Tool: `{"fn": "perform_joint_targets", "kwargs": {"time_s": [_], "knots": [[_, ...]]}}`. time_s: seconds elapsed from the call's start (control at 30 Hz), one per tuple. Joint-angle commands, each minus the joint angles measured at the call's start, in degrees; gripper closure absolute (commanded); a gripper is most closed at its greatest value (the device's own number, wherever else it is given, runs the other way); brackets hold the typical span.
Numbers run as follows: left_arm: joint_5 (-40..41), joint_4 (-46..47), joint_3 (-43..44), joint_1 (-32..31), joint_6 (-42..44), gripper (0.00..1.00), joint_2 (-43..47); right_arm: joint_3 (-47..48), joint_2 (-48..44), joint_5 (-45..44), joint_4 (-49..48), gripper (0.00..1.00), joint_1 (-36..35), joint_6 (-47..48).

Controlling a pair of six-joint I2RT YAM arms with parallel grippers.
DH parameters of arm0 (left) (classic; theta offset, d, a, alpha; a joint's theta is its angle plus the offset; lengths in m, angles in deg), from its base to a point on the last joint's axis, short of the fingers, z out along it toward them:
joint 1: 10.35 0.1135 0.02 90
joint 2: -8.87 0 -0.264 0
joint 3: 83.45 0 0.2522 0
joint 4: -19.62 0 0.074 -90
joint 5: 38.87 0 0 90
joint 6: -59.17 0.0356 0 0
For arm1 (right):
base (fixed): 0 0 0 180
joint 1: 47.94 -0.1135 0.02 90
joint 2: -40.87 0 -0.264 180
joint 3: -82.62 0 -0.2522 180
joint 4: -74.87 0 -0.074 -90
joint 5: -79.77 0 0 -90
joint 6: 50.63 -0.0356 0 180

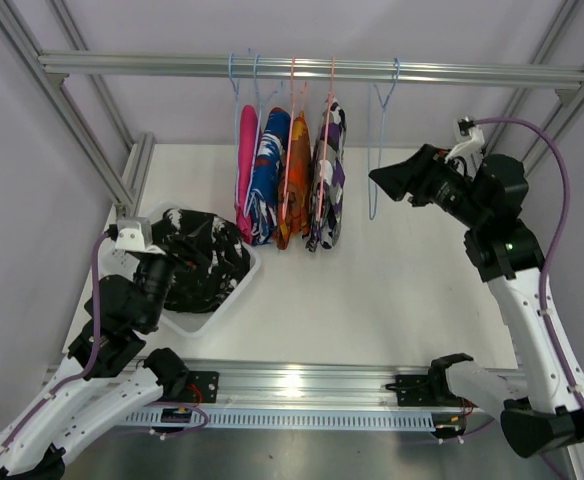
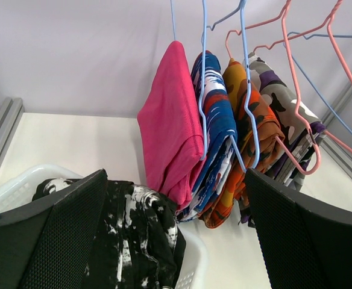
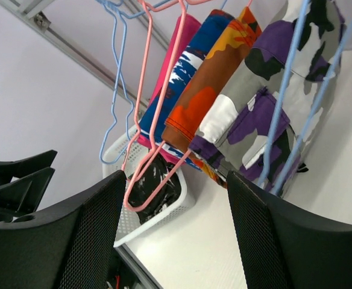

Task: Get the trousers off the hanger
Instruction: Pick up the hanger from the clothesline.

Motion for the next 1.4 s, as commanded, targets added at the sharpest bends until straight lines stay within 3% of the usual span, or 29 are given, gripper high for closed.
{"fn": "perform_joint_targets", "kwargs": {"time_s": [0.0,0.1,0.5,0.77,1.23,1.37], "knots": [[0.4,1.7,-0.3,-0.4,1.2,0.01,-0.6,3.5,4.0,5.1,-6.9,0.28,-0.6,0.9],[0.1,1.6,-0.4,-0.6,1.0,0.01,-0.9,4.8,7.0,8.7,-10.2,0.29,-1.1,0.3],[0.2,1.7,-0.3,-0.8,1.2,0.00,-1.5,7.6,16.2,6.8,-14.3,0.28,-5.4,2.2],[-0.2,1.5,-0.2,-1.0,1.2,0.01,-2.2,8.7,23.3,10.5,-23.1,0.28,-5.5,-0.2],[-0.3,1.7,0.3,-1.0,1.3,0.00,-1.7,9.6,28.5,12.2,-30.2,0.32,-8.6,-1.8],[-0.5,1.6,-0.2,-1.0,1.2,0.00,-1.1,8.9,29.0,12.5,-32.4,0.37,-8.9,-2.7]]}}
